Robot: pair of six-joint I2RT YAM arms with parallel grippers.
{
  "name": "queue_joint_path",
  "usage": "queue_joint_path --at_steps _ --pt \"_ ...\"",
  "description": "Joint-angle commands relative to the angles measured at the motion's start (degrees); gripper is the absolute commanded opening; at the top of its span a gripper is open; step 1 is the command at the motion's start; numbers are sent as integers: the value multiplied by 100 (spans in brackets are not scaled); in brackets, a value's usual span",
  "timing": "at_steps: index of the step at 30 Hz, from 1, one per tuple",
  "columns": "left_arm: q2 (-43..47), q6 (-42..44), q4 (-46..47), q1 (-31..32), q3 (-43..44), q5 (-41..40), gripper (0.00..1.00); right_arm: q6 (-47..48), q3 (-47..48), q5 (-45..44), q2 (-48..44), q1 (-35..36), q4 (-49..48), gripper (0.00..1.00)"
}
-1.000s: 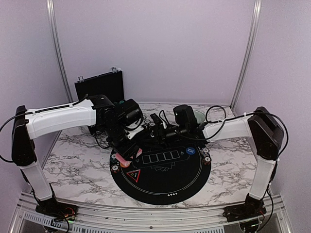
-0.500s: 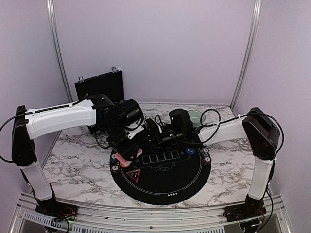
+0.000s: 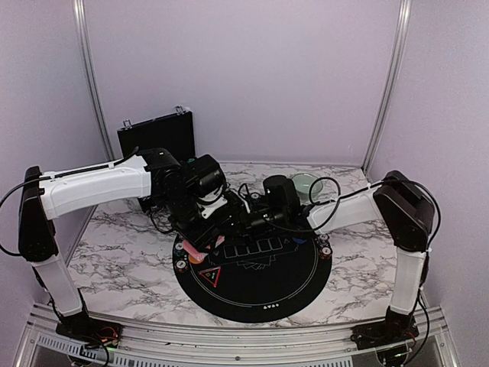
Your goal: Distribute texas hold em gaming equipment
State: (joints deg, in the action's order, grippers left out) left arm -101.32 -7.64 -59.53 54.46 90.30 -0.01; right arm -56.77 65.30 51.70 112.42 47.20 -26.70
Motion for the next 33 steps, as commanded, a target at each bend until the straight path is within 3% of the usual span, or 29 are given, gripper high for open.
queue_joint_path --at_steps 1,24,29,33 --pt "-48 52 -59 39 198 31 54 -679 -119 259 166 68 -928 64" --pt "-72 74 3 40 203 34 53 -1235 -162 415 453 140 -1489 47" --pt "-63 56 20 50 173 35 53 -1311 -167 432 474 149 -1591 40" --pt "-62 45 33 52 127 36 53 -1436 -182 481 488 149 -1725 28"
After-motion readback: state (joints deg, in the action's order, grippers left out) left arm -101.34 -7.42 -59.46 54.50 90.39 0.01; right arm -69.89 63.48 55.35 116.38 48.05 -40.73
